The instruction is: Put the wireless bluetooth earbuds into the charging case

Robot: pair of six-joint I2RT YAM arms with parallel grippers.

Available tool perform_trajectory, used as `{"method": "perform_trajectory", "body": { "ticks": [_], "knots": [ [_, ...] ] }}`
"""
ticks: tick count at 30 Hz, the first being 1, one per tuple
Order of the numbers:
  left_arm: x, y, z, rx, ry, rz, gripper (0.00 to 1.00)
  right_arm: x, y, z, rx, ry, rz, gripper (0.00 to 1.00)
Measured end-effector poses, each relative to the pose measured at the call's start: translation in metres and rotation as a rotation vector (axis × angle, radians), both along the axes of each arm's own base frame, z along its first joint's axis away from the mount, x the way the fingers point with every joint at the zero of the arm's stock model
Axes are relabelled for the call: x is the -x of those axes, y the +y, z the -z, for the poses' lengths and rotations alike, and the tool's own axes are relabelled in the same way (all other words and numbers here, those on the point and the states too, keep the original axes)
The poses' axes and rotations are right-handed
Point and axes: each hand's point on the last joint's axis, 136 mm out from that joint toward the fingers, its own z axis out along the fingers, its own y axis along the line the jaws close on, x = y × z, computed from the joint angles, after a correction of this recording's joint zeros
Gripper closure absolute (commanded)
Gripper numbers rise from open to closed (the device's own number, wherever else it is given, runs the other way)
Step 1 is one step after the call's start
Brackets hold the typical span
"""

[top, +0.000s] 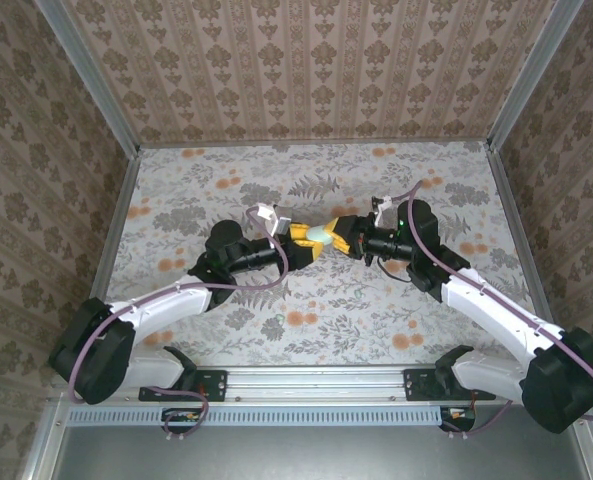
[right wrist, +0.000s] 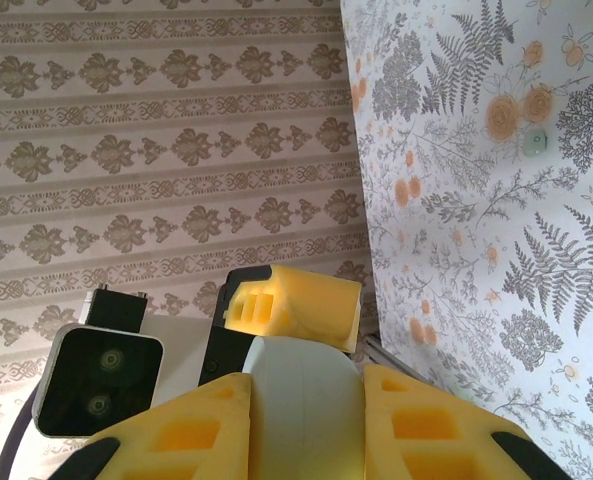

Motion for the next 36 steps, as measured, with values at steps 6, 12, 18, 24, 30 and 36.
{"method": "perform_trajectory", "body": {
  "ticks": [6, 12, 18, 24, 30, 36],
  "knots": [
    [0.001, -0.001, 0.000, 0.001, -0.001, 0.003, 0.49, 0.001, -0.001, 0.000, 0.000, 0.001, 0.001, 0.91],
    [0.004, -0.003, 0.000, 0.001, -0.002, 0.014, 0.50, 0.001, 0.000, 0.000, -0.002, -0.001, -0.002, 0.92],
    [0.004, -0.003, 0.000, 0.001, -0.003, 0.010, 0.57, 0.002, -0.001, -0.002, -0.005, -0.002, -0.003, 0.92],
    [0.003, -0.002, 0.000, -0.002, -0.009, 0.007, 0.78, 0.001, -0.002, -0.002, -0.006, -0.003, 0.001, 0.74],
    [0.005, 0.001, 0.002, -0.018, -0.002, 0.017, 0.98, 0.002, -0.009, 0.000, 0.054, -0.059, 0.000, 0.46],
    [0.009, 0.022, -0.020, -0.042, -0.037, 0.028, 1.00, -0.001, -0.037, -0.035, 0.325, -0.340, 0.017, 0.40]
  ]
}}
